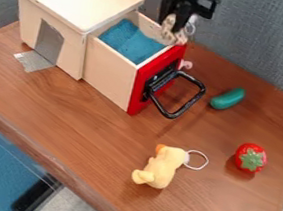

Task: Pick the printed object on top of the drawer and put in the drawer

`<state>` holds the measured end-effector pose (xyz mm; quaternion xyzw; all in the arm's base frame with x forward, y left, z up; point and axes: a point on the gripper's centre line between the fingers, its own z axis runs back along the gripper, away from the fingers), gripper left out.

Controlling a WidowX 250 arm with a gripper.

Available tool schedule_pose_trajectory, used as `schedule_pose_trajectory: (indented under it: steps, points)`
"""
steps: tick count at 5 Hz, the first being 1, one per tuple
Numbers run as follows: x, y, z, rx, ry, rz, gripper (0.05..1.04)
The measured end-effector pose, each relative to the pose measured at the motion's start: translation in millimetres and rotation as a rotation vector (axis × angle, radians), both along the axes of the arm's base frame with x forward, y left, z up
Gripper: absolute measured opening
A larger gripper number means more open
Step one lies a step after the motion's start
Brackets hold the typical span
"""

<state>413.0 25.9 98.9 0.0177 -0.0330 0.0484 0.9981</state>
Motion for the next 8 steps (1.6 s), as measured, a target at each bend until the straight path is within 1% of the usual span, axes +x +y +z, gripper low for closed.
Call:
schedule_pose_trajectory:
  steps: [1, 2, 3, 4, 5, 7, 8]
  points:
    - [-11, 1, -7.4, -0.013, 0.021, 0.01, 0.233]
    - [-24, 0, -7.0, -0.01, 0.028, 0.019, 0.233]
    - [-31, 0, -5.9, -0.004, 0.025, 0.02, 0.233]
    - [-32, 2, -6.2, 0.005, 0.028, 0.035, 0.233]
    - [-35, 4, -5.7, 0.012, 0.047, 0.035, 0.29]
    - [-38, 24, -6.8, 0.008, 0.059, 0.072, 0.88]
    - [-38, 23, -6.8, -0.001, 0.061, 0.068, 1.007]
